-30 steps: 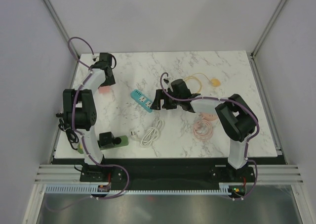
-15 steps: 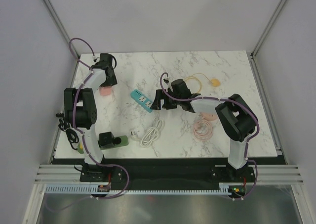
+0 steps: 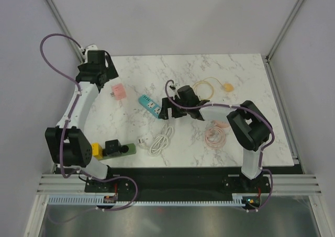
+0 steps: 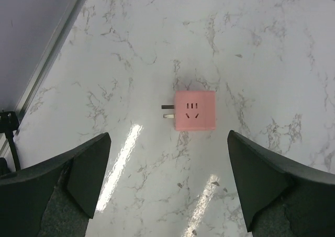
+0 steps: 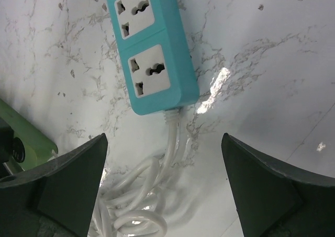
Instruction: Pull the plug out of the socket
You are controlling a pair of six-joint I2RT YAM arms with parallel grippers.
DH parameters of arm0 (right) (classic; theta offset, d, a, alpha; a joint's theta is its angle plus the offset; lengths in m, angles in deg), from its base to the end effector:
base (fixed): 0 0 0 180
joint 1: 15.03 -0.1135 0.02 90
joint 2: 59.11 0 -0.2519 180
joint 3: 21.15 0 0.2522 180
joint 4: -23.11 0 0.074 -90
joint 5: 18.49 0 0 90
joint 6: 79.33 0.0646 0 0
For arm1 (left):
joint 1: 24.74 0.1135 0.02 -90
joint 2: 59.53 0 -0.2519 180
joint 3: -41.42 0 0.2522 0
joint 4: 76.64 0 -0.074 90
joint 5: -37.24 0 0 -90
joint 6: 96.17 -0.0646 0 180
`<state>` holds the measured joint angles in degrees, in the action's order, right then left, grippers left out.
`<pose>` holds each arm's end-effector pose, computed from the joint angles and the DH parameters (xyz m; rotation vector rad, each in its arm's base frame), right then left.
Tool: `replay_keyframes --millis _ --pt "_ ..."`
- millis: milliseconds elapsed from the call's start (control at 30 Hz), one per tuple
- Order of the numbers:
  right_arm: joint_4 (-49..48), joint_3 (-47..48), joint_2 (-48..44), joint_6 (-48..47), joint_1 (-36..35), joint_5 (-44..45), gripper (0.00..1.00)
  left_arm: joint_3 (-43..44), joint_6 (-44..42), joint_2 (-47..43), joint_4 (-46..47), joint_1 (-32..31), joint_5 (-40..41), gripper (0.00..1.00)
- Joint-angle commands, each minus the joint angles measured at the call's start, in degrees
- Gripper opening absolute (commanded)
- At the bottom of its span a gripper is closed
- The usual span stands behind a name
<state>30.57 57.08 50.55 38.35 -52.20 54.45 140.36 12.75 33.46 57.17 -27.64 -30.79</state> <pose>0.3277 0.2722 0.1340 -0.3673 2.3599 0.9123 0.3869 0.0046 0.3047 -0.5058 2.1643 0.2276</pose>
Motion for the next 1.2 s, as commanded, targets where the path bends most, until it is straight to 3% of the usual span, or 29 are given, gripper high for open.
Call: replay_keyframes --millis 0,167,300,400,533,667,833,1033,1167 --pt "1.9 2.2 -3.2 -4.0 -1.7 4.5 0.98 -6.0 3.1 -5.8 2.2 -2.1 -0.3 1.0" --pt "2.1 1.8 -5.6 -6.6 -4.0 6.5 0.98 -7.9 6.6 -13.1 -1.8 -9.8 1.8 1.0" --pt "1.7 2.6 -5.4 -8.6 -6.3 5.2 0.98 -19.5 15.5 -28.2 -3.3 -9.6 -4.0 1.0" --pt "0.8 2.9 -5.6 -11.0 -9.1 4.2 0.98 -25.8 19.9 -37.8 -6.8 -9.4 -3.6 1.0" --pt "-1.2 3.0 -5.4 -14.1 -13.3 1.3 0.98 -29.8 21.4 -46.2 -11.9 -9.1 -5.1 1.0" --pt "-3.6 2.9 -4.4 -17.8 -17.1 -3.0 0.98 -31.0 22.4 -49.3 -18.0 -9.1 -7.7 1.0" --pt "-5.8 2.0 -2.7 -26.0 -23.5 -1.4 0.98 -32.6 23.2 -51.3 -20.4 -9.1 -10.1 1.0" --pt "-7.1 1.5 1.9 -30.8 -24.9 0.0 0.98 -31.6 28.3 -54.9 -24.1 -9.1 -7.1 1.0" --pt "-6.2 2.7 4.3 -33.4 -26.2 2.4 0.98 -29.3 29.4 -54.8 -25.0 -9.1 -9.9 1.0"
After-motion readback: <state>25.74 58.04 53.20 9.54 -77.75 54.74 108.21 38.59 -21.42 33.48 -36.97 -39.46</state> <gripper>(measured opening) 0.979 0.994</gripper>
